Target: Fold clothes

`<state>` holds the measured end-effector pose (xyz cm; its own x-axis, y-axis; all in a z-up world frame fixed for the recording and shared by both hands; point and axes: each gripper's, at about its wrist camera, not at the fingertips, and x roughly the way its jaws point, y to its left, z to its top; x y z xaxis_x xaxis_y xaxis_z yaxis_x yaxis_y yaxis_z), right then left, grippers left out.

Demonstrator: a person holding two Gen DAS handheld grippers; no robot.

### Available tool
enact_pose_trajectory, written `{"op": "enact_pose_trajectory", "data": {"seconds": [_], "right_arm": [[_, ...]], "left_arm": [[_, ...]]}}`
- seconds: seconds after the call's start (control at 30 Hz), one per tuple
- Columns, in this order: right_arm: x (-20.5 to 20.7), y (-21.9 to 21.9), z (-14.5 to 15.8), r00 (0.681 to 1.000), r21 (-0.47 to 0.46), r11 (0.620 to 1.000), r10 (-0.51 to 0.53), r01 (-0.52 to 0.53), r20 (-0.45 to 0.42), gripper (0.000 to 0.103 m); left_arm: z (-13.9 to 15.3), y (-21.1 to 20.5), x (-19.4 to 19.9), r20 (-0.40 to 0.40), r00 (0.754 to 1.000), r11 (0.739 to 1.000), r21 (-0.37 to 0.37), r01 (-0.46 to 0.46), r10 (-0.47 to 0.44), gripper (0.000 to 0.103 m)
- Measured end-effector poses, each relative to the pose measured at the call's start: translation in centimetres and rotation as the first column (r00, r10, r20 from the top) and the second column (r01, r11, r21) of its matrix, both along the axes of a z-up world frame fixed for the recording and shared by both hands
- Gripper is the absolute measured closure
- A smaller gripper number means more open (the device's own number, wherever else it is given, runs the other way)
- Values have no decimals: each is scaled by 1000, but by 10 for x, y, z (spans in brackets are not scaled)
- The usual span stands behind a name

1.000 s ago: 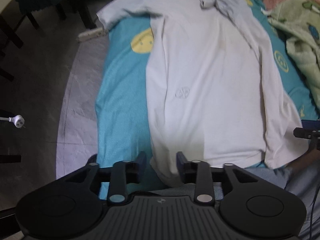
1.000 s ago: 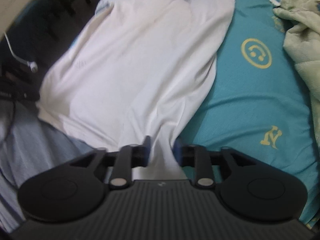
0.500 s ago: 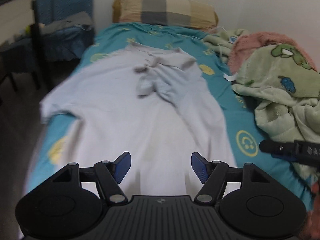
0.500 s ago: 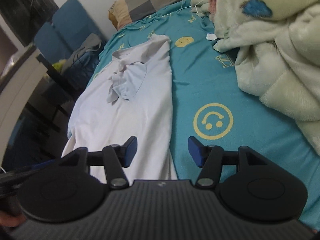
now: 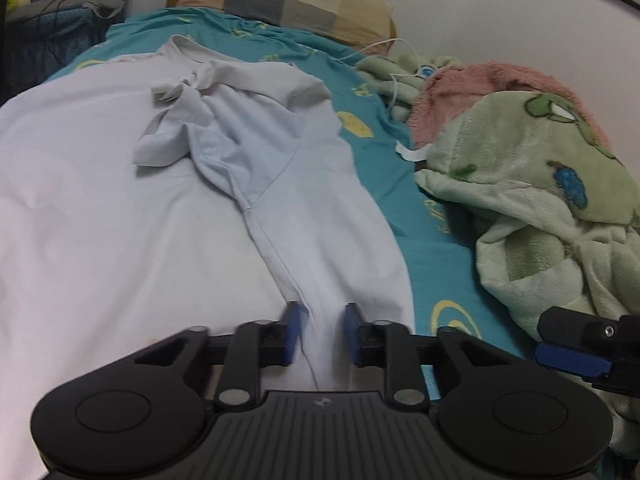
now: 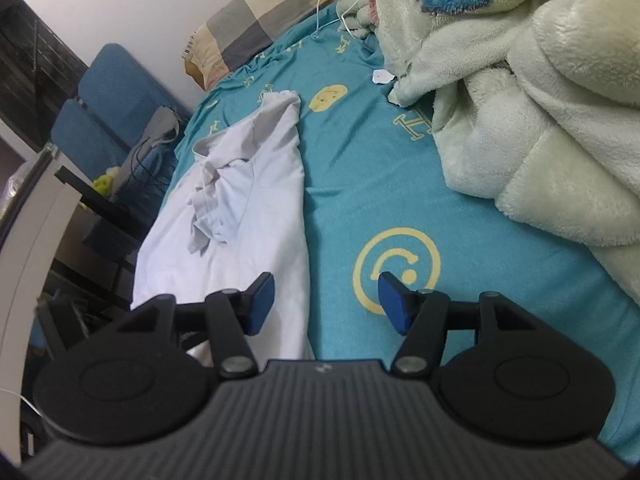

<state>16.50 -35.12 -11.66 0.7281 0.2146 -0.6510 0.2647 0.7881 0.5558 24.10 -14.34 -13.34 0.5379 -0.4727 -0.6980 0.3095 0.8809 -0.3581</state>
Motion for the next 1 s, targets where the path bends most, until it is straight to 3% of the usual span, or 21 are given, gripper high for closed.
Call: {"op": "enact_pose_trajectory", "data": {"seconds": [0.07,0.23,0.37,0.53,0.63,0.7,0.83,0.93,1.0], "right_arm": [[0,-1,-1,1000,11,1000,-5,5,-1,42],[-4,-6,-2,999,28,999,-33,33,-9,42],[-3,-5,-4,999,31,999,-34,34,-13,42],[-1,-2,-8,999,4,1000,-18,18,-31,42],[0,1,-11,999,-8,1000,-8,7,-44,42],[-1,2,-9,999,-8,1000,-2,1,-43,42],[-2,7,-6,999,-9,1000,11,-11,-32,42],[-1,14,-7,999,-15,999,33,-34,-38,42],[0,17,-8,998,-24,999,47,-48,-43,42]], "left_arm": [[1,2,2,-7,1000,1000,-15,-2,2,101],[35,16,2,29,999,1000,1,-26,26,101],[52,16,10,59,997,990,136,-47,40,101],[29,18,19,25,997,966,248,-71,67,100],[15,21,15,19,998,965,255,-64,62,97],[14,26,12,18,998,974,216,-66,64,92],[16,45,22,-19,991,987,95,-132,134,63],[14,58,42,-51,975,976,11,-218,218,55],[8,63,61,-87,956,958,-44,-285,281,55]]}}
